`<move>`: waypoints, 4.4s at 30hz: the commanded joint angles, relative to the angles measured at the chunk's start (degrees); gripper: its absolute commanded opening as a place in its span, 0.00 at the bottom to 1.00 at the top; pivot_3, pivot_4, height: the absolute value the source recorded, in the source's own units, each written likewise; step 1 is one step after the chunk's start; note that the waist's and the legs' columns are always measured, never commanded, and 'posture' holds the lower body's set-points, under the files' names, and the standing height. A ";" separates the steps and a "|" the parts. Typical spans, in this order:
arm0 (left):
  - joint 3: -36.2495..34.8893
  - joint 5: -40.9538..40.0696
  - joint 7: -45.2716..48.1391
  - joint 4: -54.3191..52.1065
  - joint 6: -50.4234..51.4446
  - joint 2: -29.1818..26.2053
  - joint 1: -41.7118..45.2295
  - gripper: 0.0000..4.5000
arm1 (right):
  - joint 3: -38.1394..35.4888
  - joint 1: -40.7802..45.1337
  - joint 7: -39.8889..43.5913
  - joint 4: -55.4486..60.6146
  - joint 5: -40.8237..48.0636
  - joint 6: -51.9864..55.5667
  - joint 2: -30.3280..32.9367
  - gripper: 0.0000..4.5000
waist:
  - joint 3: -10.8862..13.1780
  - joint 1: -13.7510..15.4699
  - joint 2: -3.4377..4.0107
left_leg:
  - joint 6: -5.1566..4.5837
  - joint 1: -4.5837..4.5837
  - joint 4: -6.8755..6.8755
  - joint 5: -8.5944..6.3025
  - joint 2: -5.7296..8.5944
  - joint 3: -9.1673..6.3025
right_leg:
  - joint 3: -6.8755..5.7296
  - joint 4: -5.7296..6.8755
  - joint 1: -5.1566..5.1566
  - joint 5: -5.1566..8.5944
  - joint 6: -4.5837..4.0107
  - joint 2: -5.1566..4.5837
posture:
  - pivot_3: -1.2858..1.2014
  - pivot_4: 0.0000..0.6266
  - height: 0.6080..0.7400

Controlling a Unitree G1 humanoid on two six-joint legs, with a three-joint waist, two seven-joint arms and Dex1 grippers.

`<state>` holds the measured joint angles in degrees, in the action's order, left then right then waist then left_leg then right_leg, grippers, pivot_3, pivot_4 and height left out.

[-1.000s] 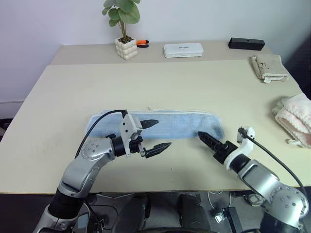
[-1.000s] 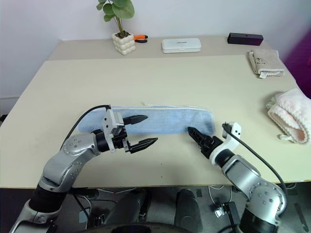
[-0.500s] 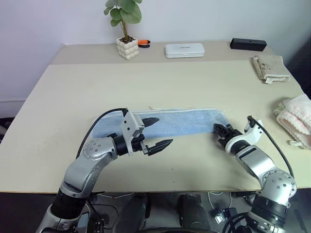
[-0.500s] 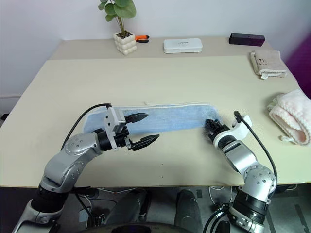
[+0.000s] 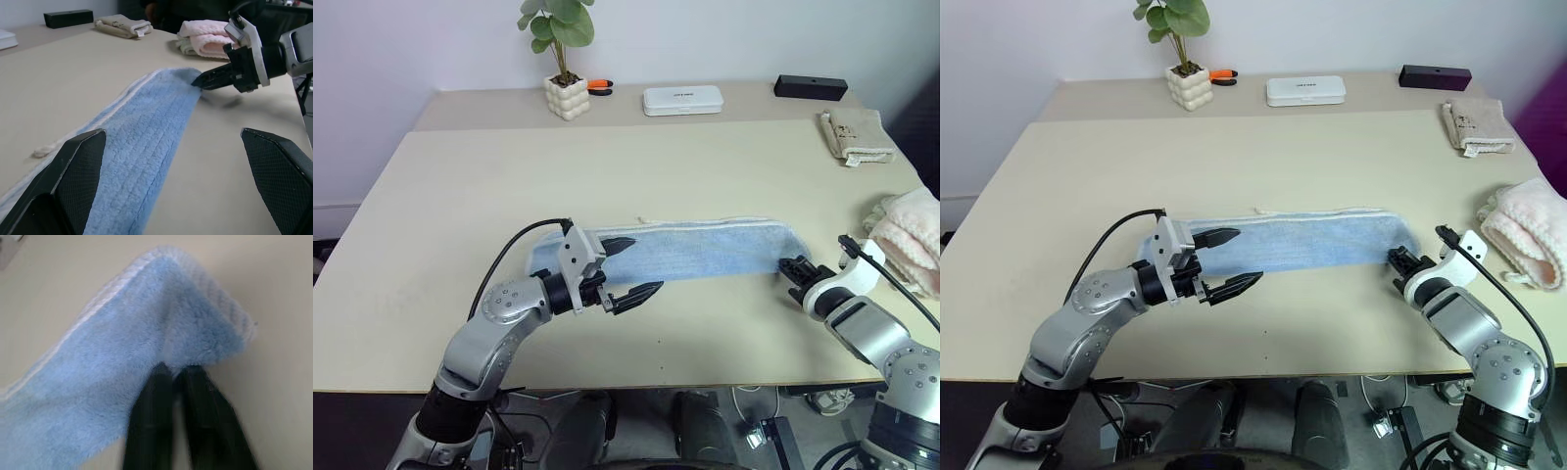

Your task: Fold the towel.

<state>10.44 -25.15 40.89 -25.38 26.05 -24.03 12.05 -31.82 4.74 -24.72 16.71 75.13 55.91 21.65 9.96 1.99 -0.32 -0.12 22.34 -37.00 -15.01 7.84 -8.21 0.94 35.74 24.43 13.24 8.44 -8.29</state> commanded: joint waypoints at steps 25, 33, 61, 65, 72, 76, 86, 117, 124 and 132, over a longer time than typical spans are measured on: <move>-0.02 2.36 0.91 1.10 -4.20 0.81 -1.46 1.00 | -3.23 7.75 -0.48 -15.43 -0.67 -9.42 1.34 0.01 | -0.05 0.20 -0.08 | -0.01 -0.01 -0.01 -0.02 -0.46 0.10 | 0.13 -0.65 -0.24 -0.33 -0.15 0.54 | 0.52 0.24 1.00; -0.42 2.62 1.59 2.09 -5.39 0.37 -1.83 1.00 | 2.47 4.63 17.02 -1.60 -12.83 -9.90 16.19 0.01 | 0.12 -0.10 0.33 | -0.04 0.12 0.00 -0.03 -0.45 0.26 | 0.22 -0.65 -0.05 -0.33 -0.13 0.53 | 0.52 0.24 1.00; -1.14 2.81 -0.31 -1.28 -4.69 -1.11 -4.55 1.00 | 42.68 11.28 50.39 12.09 -54.49 -15.29 20.66 0.42 | 0.26 -1.10 0.10 | 0.05 0.15 0.01 -0.10 -0.60 0.27 | 0.17 -0.69 0.03 -0.34 -0.10 0.62 | 0.52 0.24 1.00; -1.51 2.74 -0.30 -1.32 -4.60 -1.40 -4.80 1.00 | 36.61 8.41 55.57 15.17 -50.76 -17.28 21.72 0.87 | 0.26 -0.95 0.10 | 0.05 0.15 0.01 -0.11 -0.59 0.27 | 0.17 -0.70 0.01 -0.34 -0.10 0.62 | 0.52 0.24 1.00; -3.40 2.32 -1.17 -0.33 -4.21 -1.86 -4.84 1.00 | 21.41 8.54 60.55 11.91 -37.00 -14.20 20.21 0.53 | 0.28 -1.34 0.07 | 0.05 0.10 0.01 -0.11 -0.62 0.28 | 0.18 -0.69 -0.01 -0.35 -0.11 0.63 | 0.52 0.24 1.00; -3.40 2.25 -1.61 -0.43 -3.80 -1.70 -5.11 1.00 | 27.28 10.48 60.07 4.34 -45.89 -19.34 19.13 0.06 | 0.28 -1.10 0.07 | 0.06 0.08 0.02 -0.11 -0.66 0.30 | 0.16 -0.67 -0.02 -0.36 -0.13 0.66 | 0.52 0.24 1.00; -4.51 2.65 -5.19 -2.86 -2.72 -1.40 -8.03 1.00 | 41.05 10.96 61.29 -12.30 -62.25 -31.01 13.58 0.01 | 0.23 -1.25 0.02 | 0.13 0.06 0.01 -0.15 -0.64 0.31 | 0.19 -0.60 0.02 -0.38 -0.14 0.66 | 0.52 0.24 1.00; -23.70 -54.75 -63.33 -1.01 22.62 12.64 -15.31 0.82 | 44.46 14.29 76.57 4.30 -62.87 -41.35 15.12 0.73 | 0.23 0.30 0.14 | 0.31 0.00 -0.12 -0.21 -0.69 0.26 | 0.20 -0.53 -0.04 -0.39 -0.19 0.71 | 0.52 0.24 1.00; -24.24 -54.53 -64.48 1.29 20.05 14.03 -12.50 0.07 | 44.57 12.33 75.13 6.14 -63.89 -39.93 14.30 0.73 | 0.23 0.31 0.10 | 0.32 0.02 -0.13 -0.20 -0.67 0.25 | 0.20 -0.56 -0.04 -0.39 -0.20 0.72 | 0.52 0.24 1.00; -37.25 -51.56 -55.20 1.65 11.77 2.82 -9.50 0.02 | 41.75 10.64 74.04 6.57 -63.52 -38.06 15.77 0.73 | 0.25 0.09 0.07 | 0.33 0.03 -0.07 -0.20 -0.73 0.26 | 0.21 -0.54 0.05 -0.38 -0.23 0.77 | 0.52 0.24 1.00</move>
<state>-21.56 -77.90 -16.73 -23.27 40.25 -18.83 1.86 12.19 15.63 49.77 21.73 11.31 18.12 36.87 10.21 2.09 -0.25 0.21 22.37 -37.05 -15.21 7.09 -7.95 1.15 35.20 24.49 12.88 8.17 -7.49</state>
